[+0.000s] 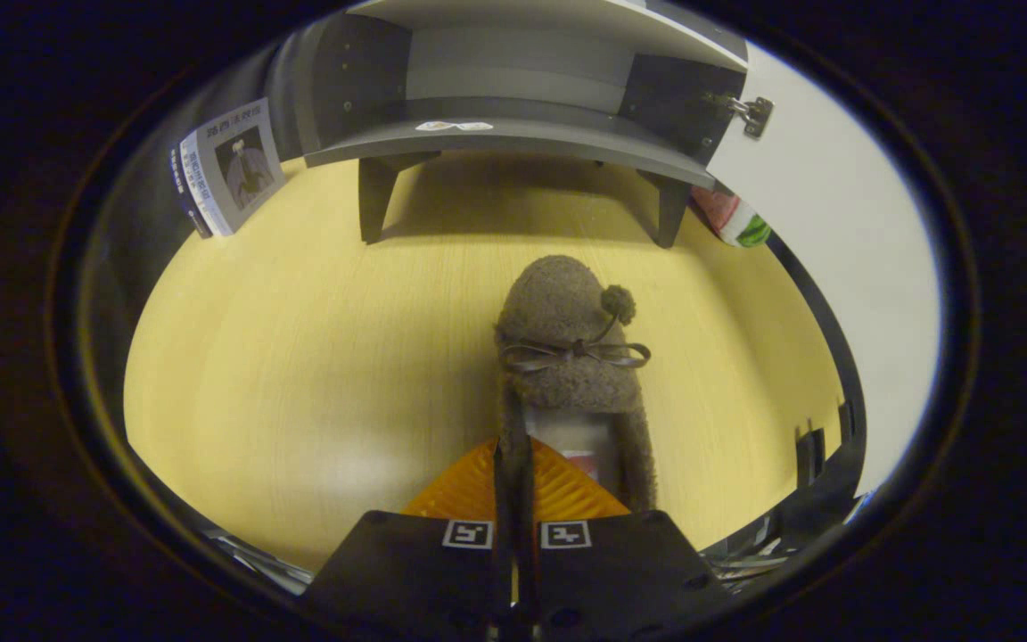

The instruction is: Open the shoe cabinet door, grab the shoes and put them into the shoe cabinet, then close the shoe cabinet door.

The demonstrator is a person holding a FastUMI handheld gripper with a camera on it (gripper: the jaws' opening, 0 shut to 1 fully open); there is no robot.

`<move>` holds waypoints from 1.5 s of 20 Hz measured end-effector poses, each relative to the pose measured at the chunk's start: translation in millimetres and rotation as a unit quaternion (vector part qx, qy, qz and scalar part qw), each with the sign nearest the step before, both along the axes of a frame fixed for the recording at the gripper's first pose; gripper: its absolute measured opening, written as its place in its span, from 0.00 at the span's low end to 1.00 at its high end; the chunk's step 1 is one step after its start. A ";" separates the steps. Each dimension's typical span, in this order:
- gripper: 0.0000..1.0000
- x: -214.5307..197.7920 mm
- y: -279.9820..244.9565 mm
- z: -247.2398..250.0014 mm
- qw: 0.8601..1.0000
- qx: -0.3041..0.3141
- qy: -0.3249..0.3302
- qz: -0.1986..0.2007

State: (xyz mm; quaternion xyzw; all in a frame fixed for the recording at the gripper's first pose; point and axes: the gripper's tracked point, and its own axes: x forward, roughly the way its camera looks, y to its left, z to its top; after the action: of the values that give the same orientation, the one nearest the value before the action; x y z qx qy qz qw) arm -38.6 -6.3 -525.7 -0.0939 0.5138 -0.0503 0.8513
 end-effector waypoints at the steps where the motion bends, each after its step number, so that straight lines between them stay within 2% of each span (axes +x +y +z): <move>1: 0.06 -0.3 -0.4 -0.8 1.000 -0.001 0.003 0.002; 11: 0.03 1.3 -1.7 5.3 1.000 -0.001 -0.002 0.023; 17: 0.02 13.0 -13.4 37.5 0.999 -0.008 -0.026 0.027; 23: 0.03 20.0 -22.1 108.7 0.998 -0.014 -0.064 0.024; 30: 0.03 39.4 -18.1 245.3 0.991 -0.020 -0.128 0.022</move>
State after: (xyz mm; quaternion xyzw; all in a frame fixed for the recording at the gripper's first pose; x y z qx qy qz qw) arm 0.8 -24.3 -280.3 -0.1149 0.3975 -0.0534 0.9088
